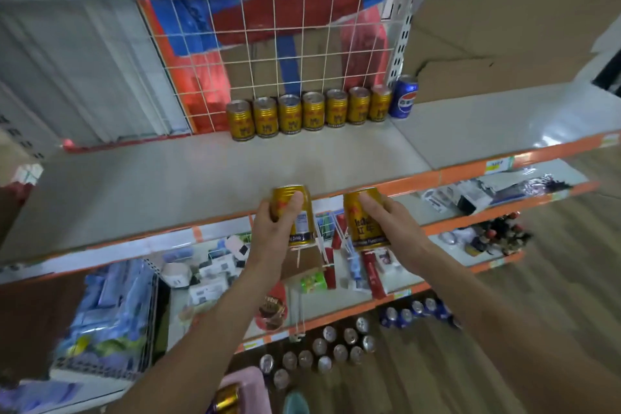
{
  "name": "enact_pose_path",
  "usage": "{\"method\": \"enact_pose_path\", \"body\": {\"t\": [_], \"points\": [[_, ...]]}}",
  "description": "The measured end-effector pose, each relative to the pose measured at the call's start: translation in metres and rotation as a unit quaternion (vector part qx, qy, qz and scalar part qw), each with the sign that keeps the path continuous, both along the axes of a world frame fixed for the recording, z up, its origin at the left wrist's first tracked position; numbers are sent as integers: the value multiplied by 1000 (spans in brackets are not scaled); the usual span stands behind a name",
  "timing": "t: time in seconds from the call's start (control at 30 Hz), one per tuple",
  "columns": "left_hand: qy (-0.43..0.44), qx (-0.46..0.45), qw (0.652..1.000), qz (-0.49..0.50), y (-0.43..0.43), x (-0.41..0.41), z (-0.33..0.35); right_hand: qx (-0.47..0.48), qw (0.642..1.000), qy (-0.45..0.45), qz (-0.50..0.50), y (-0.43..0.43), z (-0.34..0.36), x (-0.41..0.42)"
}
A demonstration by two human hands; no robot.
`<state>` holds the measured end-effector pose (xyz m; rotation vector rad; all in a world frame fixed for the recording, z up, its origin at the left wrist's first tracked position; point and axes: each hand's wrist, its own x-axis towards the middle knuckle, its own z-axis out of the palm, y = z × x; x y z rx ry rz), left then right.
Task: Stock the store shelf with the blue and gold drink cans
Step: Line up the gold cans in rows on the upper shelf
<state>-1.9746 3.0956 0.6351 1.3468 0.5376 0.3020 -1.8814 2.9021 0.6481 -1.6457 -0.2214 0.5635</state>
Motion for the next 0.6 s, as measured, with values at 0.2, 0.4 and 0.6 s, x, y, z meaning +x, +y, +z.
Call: {"method": "enact_pose_path", "body": {"t": [0.2, 0.4, 0.6], "points": [[12, 41, 999, -29, 17, 61, -1, -14, 1000, -11, -25, 13, -1, 50], [7, 52, 998, -40, 13, 120, -8, -49, 997, -38, -34, 17, -3, 107], [10, 51, 997, -50, 3, 169, -18, -49, 998, -50, 0, 13, -13, 175]]}}
